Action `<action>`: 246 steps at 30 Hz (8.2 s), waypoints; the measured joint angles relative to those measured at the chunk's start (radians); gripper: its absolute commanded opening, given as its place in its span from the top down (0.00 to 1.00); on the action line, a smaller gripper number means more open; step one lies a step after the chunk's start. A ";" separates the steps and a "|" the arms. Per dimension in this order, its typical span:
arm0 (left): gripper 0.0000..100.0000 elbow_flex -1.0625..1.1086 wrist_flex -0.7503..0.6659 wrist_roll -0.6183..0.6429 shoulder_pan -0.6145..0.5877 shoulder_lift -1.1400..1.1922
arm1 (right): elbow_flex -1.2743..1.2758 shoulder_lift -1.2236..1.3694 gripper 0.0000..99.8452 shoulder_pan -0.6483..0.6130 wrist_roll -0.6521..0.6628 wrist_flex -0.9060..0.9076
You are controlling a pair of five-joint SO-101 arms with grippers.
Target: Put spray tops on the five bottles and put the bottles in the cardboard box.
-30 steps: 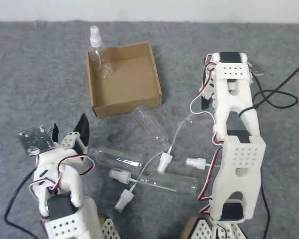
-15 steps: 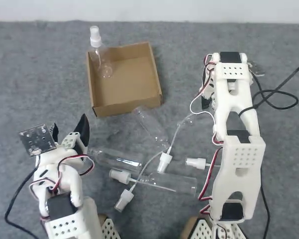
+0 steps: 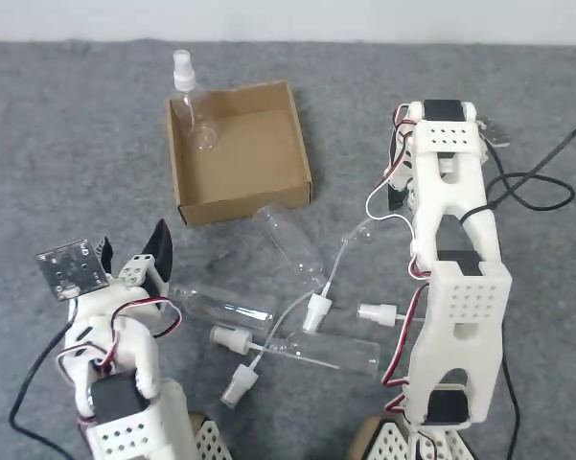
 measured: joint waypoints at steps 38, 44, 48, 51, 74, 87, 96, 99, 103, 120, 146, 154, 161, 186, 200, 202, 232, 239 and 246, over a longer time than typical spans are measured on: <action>0.72 0.000 0.000 0.000 0.000 0.000 | 0.219 -0.404 0.75 -0.040 0.477 0.002; 0.72 0.000 0.000 0.000 0.000 0.000 | 0.264 -0.496 0.75 -0.041 0.591 0.002; 0.72 0.000 0.000 0.000 0.000 0.000 | 0.272 -0.514 0.75 -0.040 0.733 0.002; 0.72 0.000 0.000 0.000 0.000 0.000 | 0.272 -0.516 0.75 -0.040 0.861 0.002; 0.72 0.021 0.000 0.000 0.000 0.000 | 0.454 -0.605 0.75 -0.071 1.717 0.003; 0.72 0.021 0.000 0.000 0.000 0.000 | 0.583 -0.730 0.74 -0.140 1.953 0.002; 0.72 0.021 0.000 0.000 0.000 0.000 | 0.583 -0.730 0.74 -0.144 2.140 0.002; 0.72 0.021 0.000 0.000 0.000 0.000 | 0.583 -0.730 0.74 -0.144 2.190 -0.003; 0.72 0.021 0.000 0.000 0.000 0.000 | 0.583 -0.730 0.73 -0.143 2.214 -0.035; 0.72 0.021 0.000 0.000 0.000 0.000 | 0.583 -0.500 0.65 -0.146 2.358 -0.152; 0.72 0.021 0.000 0.000 0.000 0.000 | 0.583 -0.287 0.65 -0.144 2.392 -0.292; 0.72 0.021 0.000 0.000 0.000 0.000 | 0.583 -0.259 0.69 -0.144 2.392 -0.315; 0.72 0.021 0.000 0.000 0.000 0.000 | 0.583 -0.259 0.88 -0.141 2.392 -0.316; 0.72 0.021 0.000 0.000 0.000 0.000 | 0.583 -0.434 0.92 -0.101 2.392 -0.057; 0.72 0.021 0.000 0.000 0.000 0.000 | 0.671 -0.667 0.92 -0.101 2.361 -0.002; 0.72 0.021 0.000 0.000 0.000 0.000 | 0.703 -0.704 0.92 -0.101 2.360 -0.002; 0.72 0.021 0.000 -0.048 0.000 0.000 | 0.861 -1.211 0.92 -0.152 1.636 -0.109; 0.72 0.021 0.000 -0.048 0.000 0.000 | 1.013 -1.341 0.92 -0.152 1.525 -0.245; 0.72 0.021 0.000 -0.048 0.000 0.000 | 1.183 -1.456 0.92 -0.152 1.491 -0.379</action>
